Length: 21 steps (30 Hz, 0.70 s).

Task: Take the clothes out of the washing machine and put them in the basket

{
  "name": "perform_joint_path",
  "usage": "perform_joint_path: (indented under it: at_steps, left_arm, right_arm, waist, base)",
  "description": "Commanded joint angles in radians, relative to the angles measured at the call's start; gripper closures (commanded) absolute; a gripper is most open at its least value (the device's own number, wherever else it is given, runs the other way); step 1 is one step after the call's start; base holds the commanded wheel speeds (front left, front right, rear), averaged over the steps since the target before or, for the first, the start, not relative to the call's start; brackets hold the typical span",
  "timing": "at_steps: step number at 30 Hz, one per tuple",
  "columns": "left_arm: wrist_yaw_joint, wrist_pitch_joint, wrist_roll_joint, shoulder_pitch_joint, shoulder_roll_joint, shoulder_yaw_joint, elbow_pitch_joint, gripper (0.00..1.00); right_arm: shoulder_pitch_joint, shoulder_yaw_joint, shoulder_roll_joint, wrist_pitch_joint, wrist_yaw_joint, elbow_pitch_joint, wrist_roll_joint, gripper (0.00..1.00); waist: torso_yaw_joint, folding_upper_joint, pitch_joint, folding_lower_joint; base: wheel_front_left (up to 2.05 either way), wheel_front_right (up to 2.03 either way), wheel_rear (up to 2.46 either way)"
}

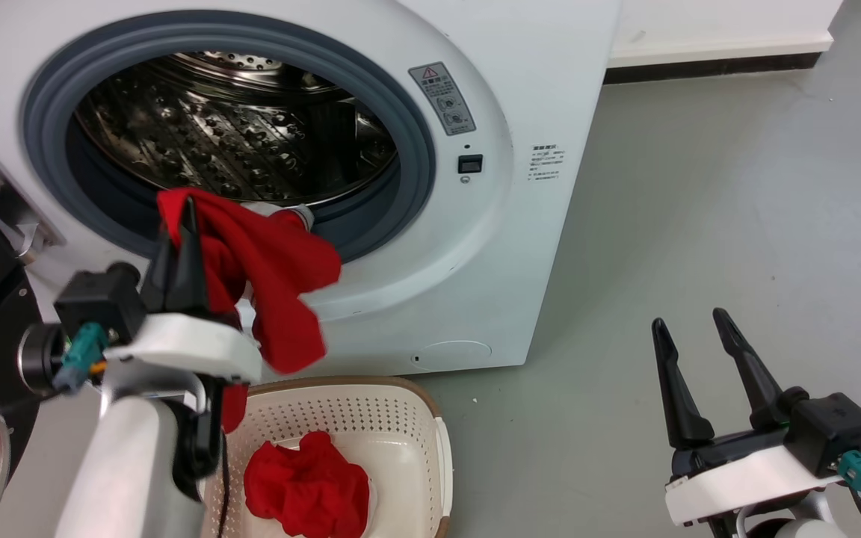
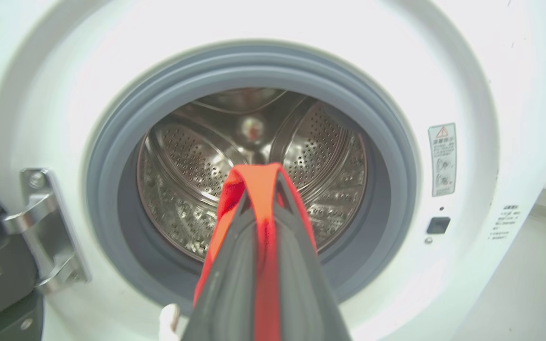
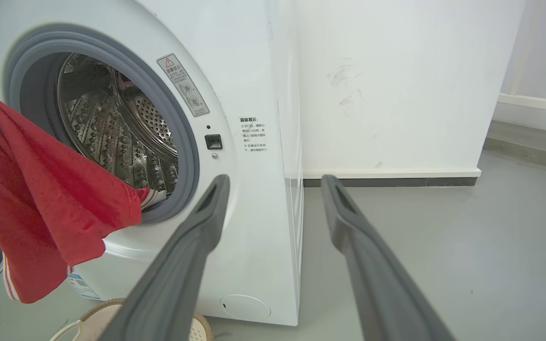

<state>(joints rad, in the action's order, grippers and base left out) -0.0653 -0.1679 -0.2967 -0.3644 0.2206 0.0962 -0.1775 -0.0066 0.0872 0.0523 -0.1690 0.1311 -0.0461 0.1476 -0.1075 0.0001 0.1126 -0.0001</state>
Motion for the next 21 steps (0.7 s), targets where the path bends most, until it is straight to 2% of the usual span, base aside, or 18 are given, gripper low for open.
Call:
perform_joint_path:
  at_steps: [1, 6, 10, 15, 21]
  left_arm:
    - [-0.011, 0.014, 0.007, 0.037, -0.003, 0.008, 0.039, 1.0]
    - [-0.049, 0.084, 0.013, 0.16, -0.025, 0.039, 0.201, 1.0]
    - [-0.062, 0.116, -0.012, 0.238, -0.049, 0.054, 0.239, 1.0]
    - [-0.074, 0.108, -0.021, 0.306, -0.089, 0.089, 0.173, 1.0]
    - [-0.066, 0.081, -0.049, 0.338, -0.125, 0.129, 0.039, 1.0]
  right_arm:
    - [0.019, -0.002, -0.003, 0.003, -0.001, -0.006, -0.005, 0.0]
    - [0.023, -0.005, -0.003, 0.017, -0.001, -0.026, -0.01, 0.0]
    - [0.012, -0.008, -0.003, 0.021, -0.001, -0.045, -0.013, 0.0]
    - [-0.019, -0.003, -0.003, 0.022, -0.001, -0.056, -0.016, 0.0]
    - [-0.044, 0.004, -0.003, 0.015, -0.001, -0.049, -0.015, 0.0]
  waist:
    - [0.01, -0.0001, -0.004, 0.0001]
    - [0.029, -0.0001, 0.007, 0.0001]
    - [0.039, -0.0001, 0.036, 0.0001]
    - [0.039, -0.0001, 0.084, 0.0001]
    - [0.029, -0.0001, 0.131, 0.0001]
  base:
    - [0.0, 0.0, 0.0]
    - [0.0, 0.0, 0.0]
    - [0.0, 0.0, 0.0]
    - [0.0, 0.0, 0.0]
    - [0.0, 0.0, 0.0]
